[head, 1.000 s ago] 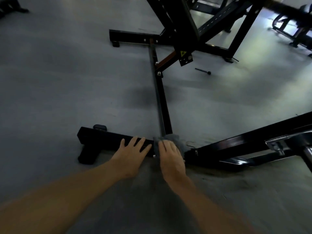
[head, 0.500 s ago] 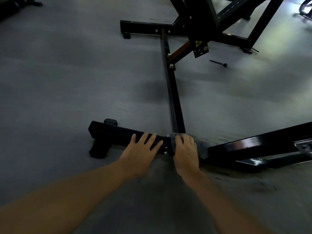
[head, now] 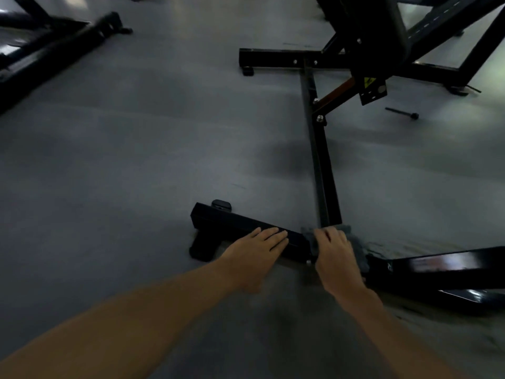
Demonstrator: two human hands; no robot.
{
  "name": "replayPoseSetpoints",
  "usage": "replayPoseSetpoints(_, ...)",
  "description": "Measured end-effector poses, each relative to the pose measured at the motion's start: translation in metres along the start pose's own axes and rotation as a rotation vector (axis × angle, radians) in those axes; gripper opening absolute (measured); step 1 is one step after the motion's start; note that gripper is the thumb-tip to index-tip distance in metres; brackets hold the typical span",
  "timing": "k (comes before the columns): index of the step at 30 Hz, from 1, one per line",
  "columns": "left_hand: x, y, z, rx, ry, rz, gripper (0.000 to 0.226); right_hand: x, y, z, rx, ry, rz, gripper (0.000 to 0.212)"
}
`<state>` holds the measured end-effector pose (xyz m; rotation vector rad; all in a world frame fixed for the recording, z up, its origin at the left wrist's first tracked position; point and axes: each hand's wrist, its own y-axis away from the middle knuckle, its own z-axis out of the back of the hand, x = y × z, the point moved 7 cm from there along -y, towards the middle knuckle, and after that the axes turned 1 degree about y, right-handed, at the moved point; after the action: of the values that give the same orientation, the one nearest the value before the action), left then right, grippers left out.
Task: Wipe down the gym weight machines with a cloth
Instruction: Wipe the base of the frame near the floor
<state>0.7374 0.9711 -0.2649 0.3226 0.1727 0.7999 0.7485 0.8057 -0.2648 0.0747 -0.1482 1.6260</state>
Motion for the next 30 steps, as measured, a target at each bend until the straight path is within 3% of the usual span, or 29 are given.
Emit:
replayPoseSetpoints(4,0.040,0.023,0.010,-0.078,0.060,0.094,0.089,-0.040,0.010,0.004,-0.115,0.004,-0.189,0.039)
replayPoseSetpoints(8,0.122,0.072,0.006,-0.065,-0.091,0.282,0.091,-0.010,0.027,0.012,-0.381,-0.456,-0.446,0.038)
replayPoseSetpoints(11,0.158,0.102,-0.015,0.082,-0.164,0.252,0.091,0.081,0.026,0.009,-0.515,-0.640,-0.276,0.041)
replayPoseSetpoints(13,0.165,0.107,-0.021,0.088,-0.176,0.213,0.097,0.154,0.022,-0.016,-0.460,-0.556,-0.052,0.044)
replayPoseSetpoints(15,0.167,0.105,-0.025,0.068,-0.171,0.186,0.096,0.212,0.014,-0.057,-0.294,-0.424,0.198,0.044)
replayPoseSetpoints(17,0.168,0.103,-0.030,0.075,-0.163,0.169,0.092,0.245,0.002,-0.093,-0.103,-0.330,0.345,0.059)
replayPoseSetpoints(19,0.171,0.104,-0.035,0.065,-0.128,0.166,0.091,0.259,-0.009,-0.106,0.049,-0.218,0.391,0.070)
replayPoseSetpoints(23,0.174,0.105,-0.036,0.086,-0.150,0.150,0.091,0.252,-0.005,-0.098,0.183,-0.121,0.429,0.064)
replayPoseSetpoints(27,0.177,0.104,-0.034,0.095,-0.182,0.141,0.089,0.227,-0.002,-0.095,0.182,-0.117,0.324,0.065)
replayPoseSetpoints(30,0.175,0.105,-0.038,0.111,-0.194,0.157,0.085,0.249,-0.012,-0.101,0.190,-0.168,0.377,0.061)
